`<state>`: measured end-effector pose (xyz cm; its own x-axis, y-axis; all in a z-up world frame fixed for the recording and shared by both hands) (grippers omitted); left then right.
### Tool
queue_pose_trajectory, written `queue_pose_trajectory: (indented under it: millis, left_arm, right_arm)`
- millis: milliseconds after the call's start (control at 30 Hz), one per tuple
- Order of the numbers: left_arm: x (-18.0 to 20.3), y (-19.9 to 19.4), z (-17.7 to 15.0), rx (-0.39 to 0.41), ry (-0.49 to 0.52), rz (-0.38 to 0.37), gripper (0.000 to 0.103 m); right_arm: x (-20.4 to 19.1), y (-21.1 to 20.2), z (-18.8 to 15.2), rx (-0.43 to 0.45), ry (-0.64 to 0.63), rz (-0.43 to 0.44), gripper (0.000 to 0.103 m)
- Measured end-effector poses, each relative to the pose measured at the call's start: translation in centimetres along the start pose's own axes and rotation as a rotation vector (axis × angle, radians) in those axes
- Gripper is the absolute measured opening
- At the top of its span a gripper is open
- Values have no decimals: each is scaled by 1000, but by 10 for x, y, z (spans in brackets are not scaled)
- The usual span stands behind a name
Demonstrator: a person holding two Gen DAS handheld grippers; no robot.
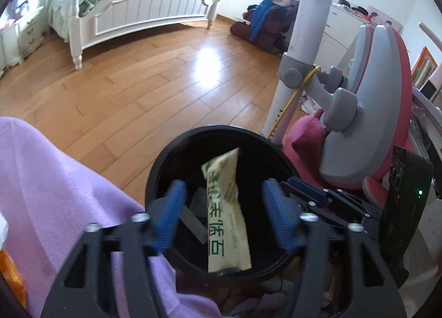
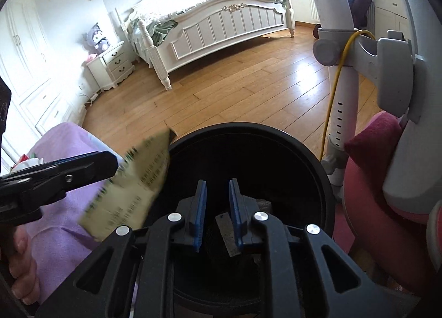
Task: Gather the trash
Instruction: 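Carry the tan wrapper and clear bag to the bin and release both, then return both tools to the table above the remaining trash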
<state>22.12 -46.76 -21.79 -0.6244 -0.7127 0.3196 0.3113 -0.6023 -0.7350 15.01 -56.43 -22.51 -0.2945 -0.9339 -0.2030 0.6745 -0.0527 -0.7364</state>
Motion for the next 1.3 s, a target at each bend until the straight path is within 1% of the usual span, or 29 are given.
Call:
queue_pose_trajectory:
  millis: [33,67,100,200,300,433,600,667,733,867,1000,1067,1133,1233,1267,1300]
  left_arm:
    - [-1,-8,2,35,-1,12,90]
    - [-1,-16,2,53,7,14,91]
    - [0,-22,2,54,17,13,91]
    - [-2,-48,2,83,24,31,91]
    - [-5,-78,-4,110,11,46,91]
    - [-16,-125,-18,156,12,91,91]
    - [-38,-185,-47,228,-16,158,91]
    - [-47,-207,-65,255,-19,202,91]
    - [-60,-224,-87,259,-29,244,91]
    - [-97,-261,-129,273,-83,331,91]
    - [-160,-304,-165,303,-243,431,91]
    - [-192,-320,-180,305,-327,498,91]
    - [-214,-328,-187,304,-383,498,91]
    - [-235,-328,-190,268,-376,503,91]
    - [-238,-325,-190,261,-370,497,90]
    - [-242,-322,-189,249,-368,491,84]
  right_arm:
    - [2,-3,0,9,14,1,58]
    - [3,-7,0,21,28,1,78]
    - [2,-9,1,31,34,5,82]
    - [-7,-13,-2,17,31,33,82]
    - [-21,-16,-5,-2,38,92,84]
    - [-48,-23,-8,-14,29,164,84]
    - [-94,-36,-8,-18,-12,251,84]
    - [-112,-41,-9,-15,-36,283,84]
    - [-129,-45,-9,-16,-61,309,84]
    - [-169,-53,-11,-32,-118,356,84]
    - [-210,-59,-17,-49,-178,412,84]
    - [-234,-60,-19,-60,-214,443,84]
    - [-263,-62,-25,-65,-261,465,84]
    - [-306,-67,-28,-61,-352,499,84]
    - [-319,-67,-29,-55,-385,503,84]
    - [-331,-66,-29,-50,-423,502,86]
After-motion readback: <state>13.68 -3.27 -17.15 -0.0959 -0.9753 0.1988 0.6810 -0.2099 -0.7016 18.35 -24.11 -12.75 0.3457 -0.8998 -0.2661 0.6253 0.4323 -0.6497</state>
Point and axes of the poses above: each gripper's, at about its wrist camera, not at the fingertips, and y roughly the way its jaws point, x to its right, z to its top, the point moved 8 cm from there along y, roughly the way its jaws point, and after that the axes turned 3 degrees about -z, right-handed, at the moved point
